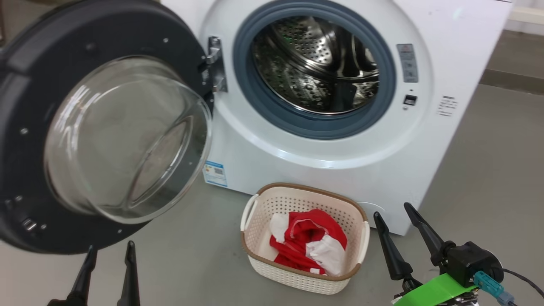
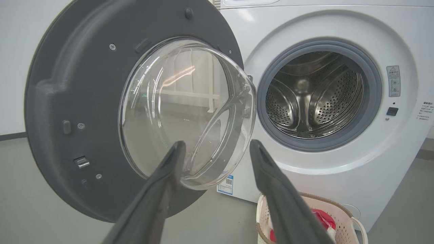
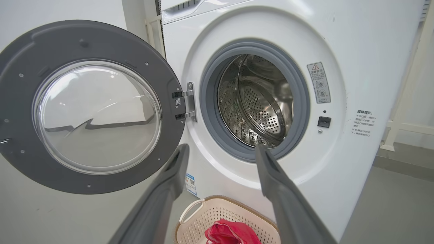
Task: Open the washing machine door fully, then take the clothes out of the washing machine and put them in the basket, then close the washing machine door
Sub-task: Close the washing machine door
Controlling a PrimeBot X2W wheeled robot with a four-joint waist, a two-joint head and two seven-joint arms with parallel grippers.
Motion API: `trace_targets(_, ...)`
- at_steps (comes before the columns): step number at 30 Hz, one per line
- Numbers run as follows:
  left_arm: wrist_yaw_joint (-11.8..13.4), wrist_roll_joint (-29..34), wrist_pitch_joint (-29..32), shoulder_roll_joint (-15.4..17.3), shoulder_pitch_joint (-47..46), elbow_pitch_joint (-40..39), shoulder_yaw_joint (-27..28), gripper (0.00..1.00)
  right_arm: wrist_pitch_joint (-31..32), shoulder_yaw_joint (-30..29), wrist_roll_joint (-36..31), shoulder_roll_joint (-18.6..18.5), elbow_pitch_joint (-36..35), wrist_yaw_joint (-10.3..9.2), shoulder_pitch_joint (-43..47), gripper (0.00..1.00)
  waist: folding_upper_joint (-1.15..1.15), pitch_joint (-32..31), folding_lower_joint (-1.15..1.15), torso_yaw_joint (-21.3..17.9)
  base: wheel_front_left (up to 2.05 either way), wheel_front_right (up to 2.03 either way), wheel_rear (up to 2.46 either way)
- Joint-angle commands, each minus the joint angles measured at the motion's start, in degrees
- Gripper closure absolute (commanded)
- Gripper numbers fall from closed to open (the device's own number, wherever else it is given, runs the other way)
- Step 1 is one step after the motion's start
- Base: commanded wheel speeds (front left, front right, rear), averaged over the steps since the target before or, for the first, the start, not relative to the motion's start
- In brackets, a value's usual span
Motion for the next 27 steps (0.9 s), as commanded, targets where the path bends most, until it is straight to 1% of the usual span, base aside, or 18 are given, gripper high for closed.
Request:
trace_targets(1,0.61,0.5,-0.69,0.96,-2.32,-1.92,1.85,0.0,-0.37,1.47,0.24,-0.22,-1.58,0.37,-2.52,0.0,0.0,0.02,0.0,1.97,0.0,0.0,0.0)
trace_targets(6,0.77,0.41,-0.69,1.16,-2.56,-2.06,1.69,0.0,-0.37,1.39,0.04,-0.22,-1.72,0.37,-2.63,0.0,0.0,0.42,0.0,3.77,0.0,0.0,0.0)
trace_targets(11,1.17,0.19,-0.69,1.27,-2.32,-2.33,1.99,0.0,-0.37,1.83,0.02,-0.22,-1.65,0.37,-2.79,0.0,0.0,0.67,0.0,4.48,0.0,0.0,0.0)
trace_targets(19,2.46,0.27,-0.69,1.24,-2.01,-3.2,2.41,0.0,-0.37,2.77,-0.63,-0.22,-1.13,0.37,-3.59,0.0,0.0,0.98,0.0,4.72,0.0,0.0,0.0)
trace_targets(26,2.92,0.15,-0.54,1.26,-1.86,-2.78,2.32,0.0,-0.37,2.85,-0.74,-0.22,-1.0,0.37,-3.62,0.0,0.0,0.79,0.0,4.53,0.0,0.0,0.0)
trace_targets(27,2.94,0.27,-0.41,1.38,-1.9,-2.53,2.17,0.29,-0.37,2.81,-0.75,-0.22,-1.0,0.37,-3.56,0.0,0.0,0.75,0.0,4.48,0.0,0.0,0.0)
